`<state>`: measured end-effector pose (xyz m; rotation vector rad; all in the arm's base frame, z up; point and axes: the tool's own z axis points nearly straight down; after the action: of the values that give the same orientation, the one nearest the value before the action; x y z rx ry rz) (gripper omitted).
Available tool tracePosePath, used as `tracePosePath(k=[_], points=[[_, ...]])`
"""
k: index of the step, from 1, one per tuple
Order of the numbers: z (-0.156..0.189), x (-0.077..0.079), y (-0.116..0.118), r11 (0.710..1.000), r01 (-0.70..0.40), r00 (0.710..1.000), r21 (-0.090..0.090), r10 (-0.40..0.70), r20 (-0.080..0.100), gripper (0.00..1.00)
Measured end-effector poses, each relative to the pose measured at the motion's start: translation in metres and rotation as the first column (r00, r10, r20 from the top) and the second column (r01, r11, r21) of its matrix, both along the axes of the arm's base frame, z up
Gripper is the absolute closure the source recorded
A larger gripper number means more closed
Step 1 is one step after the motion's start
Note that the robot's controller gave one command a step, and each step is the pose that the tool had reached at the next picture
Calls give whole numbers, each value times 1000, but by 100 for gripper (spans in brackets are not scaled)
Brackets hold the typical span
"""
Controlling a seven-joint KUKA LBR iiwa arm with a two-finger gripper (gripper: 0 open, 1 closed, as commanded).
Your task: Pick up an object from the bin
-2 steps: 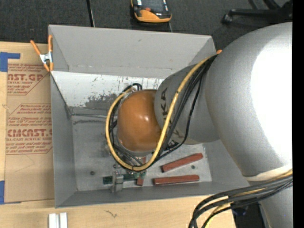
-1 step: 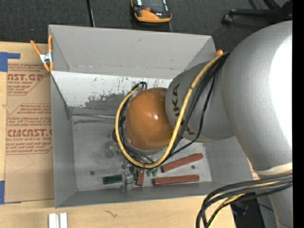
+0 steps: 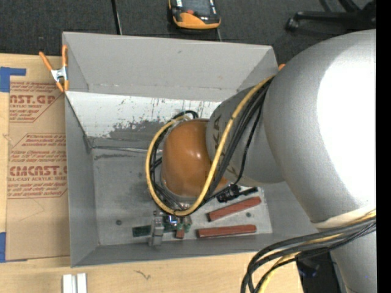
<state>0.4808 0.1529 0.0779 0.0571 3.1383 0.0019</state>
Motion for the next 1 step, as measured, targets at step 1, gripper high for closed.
tracePosePath(k=[1], points=[[-8,-2,4,991,-132,991,-1,132,-4,100]])
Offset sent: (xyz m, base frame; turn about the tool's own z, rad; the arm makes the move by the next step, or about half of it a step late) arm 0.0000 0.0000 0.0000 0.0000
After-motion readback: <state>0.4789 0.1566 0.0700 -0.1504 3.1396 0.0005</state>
